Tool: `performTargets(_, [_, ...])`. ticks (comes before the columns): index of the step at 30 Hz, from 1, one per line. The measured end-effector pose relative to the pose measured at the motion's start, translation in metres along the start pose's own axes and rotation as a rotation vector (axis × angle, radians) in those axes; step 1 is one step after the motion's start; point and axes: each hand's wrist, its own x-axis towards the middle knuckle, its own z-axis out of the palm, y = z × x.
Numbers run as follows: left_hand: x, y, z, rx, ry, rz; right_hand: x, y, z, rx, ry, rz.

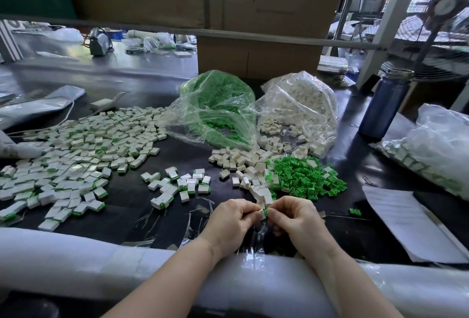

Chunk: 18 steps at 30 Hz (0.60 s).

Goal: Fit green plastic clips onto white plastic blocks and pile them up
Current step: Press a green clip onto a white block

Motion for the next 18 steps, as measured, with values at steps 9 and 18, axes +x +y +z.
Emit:
performTargets(9, [-0.0009,0.0011,0.0013,0.098,0.032,0.106,0.0009,0.0,0.0006,-0.028,0.015,0.027])
performTargets(18, [-0.0019,0.002,0.001,0.082,0.006,0.085,0.0008,-0.0008,0.0009,-0.054,-0.002,0.029])
